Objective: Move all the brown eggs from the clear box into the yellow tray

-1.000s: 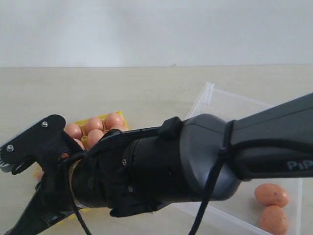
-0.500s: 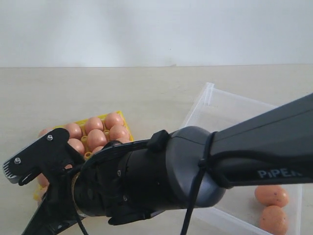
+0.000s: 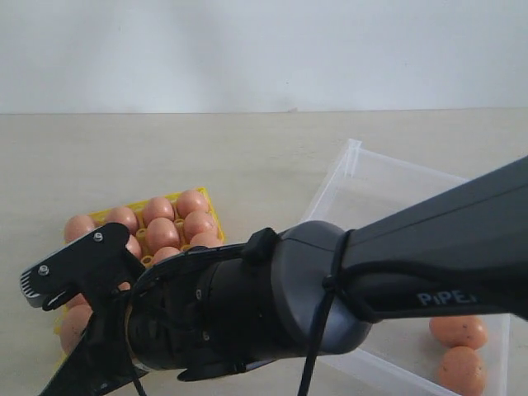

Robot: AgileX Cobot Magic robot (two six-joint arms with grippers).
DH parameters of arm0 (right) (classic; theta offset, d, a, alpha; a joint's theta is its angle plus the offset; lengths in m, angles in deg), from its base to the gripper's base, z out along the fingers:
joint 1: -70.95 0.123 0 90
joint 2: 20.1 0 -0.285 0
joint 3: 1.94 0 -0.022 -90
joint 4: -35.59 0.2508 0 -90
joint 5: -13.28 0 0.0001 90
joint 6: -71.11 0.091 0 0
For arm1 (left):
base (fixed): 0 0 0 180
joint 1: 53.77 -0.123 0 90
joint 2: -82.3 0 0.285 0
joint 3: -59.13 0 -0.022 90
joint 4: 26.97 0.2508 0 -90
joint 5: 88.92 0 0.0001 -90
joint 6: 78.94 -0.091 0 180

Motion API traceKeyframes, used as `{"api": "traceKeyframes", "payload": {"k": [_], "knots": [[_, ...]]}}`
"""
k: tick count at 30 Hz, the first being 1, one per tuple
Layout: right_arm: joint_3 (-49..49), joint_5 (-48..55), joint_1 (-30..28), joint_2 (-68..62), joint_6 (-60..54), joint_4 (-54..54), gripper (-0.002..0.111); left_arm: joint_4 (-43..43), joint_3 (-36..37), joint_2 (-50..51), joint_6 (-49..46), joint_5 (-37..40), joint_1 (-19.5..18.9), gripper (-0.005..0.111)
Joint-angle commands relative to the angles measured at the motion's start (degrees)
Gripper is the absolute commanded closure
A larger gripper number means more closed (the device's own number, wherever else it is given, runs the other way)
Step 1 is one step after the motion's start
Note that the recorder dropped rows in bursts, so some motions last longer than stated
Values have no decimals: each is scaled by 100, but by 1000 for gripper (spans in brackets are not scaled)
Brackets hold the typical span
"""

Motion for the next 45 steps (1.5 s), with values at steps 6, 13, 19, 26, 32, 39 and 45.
{"api": "traceKeyframes", "payload": {"k": [6, 13, 19, 26, 32, 39, 45], "knots": [[14, -68, 56, 227, -23, 172, 109, -43, 15, -20, 10, -28, 11, 103], [14, -86, 289, 203, -33, 172, 109, -43, 15, -20, 10, -41, 11, 103], [14, 170, 271, -23, -107, 156, 109, -43, 15, -20, 10, -41, 11, 103], [14, -1, 281, -219, -29, 156, 109, -43, 15, -20, 10, -31, 11, 103], [14, -155, 281, -145, -29, 168, 109, -43, 15, -20, 10, -43, 11, 103], [14, -327, 256, -236, -337, 157, 109, -43, 15, -20, 10, -43, 11, 103], [14, -375, 147, -283, -319, 157, 109, -43, 15, -20, 10, -43, 11, 103]]}}
